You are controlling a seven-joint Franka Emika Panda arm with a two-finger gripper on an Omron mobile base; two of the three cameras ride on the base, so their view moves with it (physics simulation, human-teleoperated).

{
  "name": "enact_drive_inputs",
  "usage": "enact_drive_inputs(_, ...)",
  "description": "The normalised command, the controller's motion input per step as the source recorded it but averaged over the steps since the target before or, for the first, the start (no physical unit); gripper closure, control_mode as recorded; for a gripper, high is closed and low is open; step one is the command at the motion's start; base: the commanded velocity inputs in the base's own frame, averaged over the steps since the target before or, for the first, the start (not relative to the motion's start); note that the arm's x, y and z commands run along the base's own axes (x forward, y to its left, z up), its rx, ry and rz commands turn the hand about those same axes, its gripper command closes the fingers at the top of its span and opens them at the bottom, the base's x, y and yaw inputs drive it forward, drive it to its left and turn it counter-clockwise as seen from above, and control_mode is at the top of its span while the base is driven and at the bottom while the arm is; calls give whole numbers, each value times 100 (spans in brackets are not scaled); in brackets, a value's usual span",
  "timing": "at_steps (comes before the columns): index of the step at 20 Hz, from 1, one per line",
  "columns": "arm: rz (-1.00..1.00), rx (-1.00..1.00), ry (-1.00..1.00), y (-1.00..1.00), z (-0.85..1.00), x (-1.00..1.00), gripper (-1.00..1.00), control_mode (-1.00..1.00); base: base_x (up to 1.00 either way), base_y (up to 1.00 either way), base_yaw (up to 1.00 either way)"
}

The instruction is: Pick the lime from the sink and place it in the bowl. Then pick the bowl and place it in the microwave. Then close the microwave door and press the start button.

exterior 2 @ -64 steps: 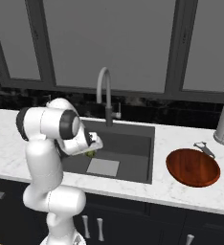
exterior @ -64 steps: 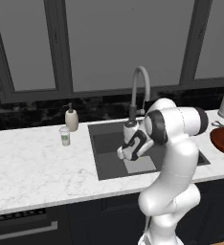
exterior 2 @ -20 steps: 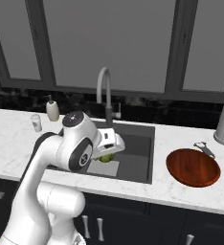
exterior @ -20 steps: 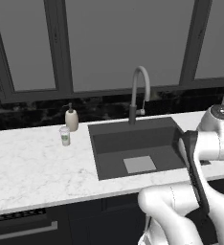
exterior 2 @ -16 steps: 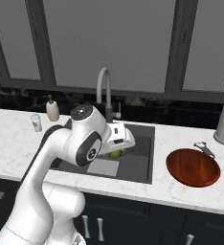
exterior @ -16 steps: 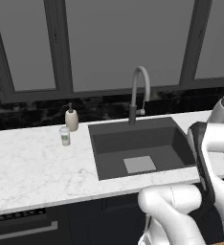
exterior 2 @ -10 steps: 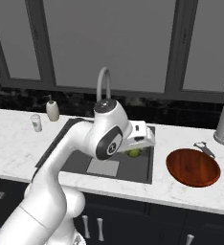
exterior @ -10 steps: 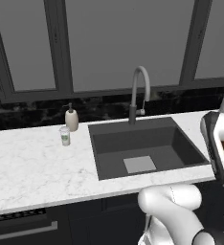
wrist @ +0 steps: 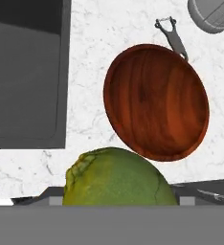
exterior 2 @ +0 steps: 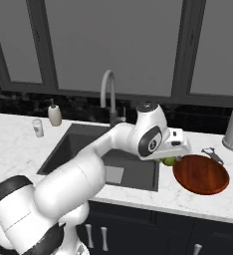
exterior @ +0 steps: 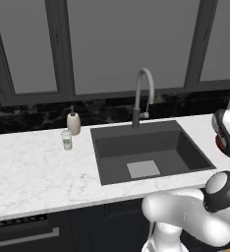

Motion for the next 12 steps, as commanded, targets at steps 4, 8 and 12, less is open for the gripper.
enact_drive_inputs(4,-2,4,15,-68,-44,73,100,-100,0,0,0)
enact_drive_inputs(8,0,5,8,-65,-43,51,100,-100,0,0,0)
enact_drive_inputs(12,7,2,2,-47,-44,36,100,-100,0,0,0)
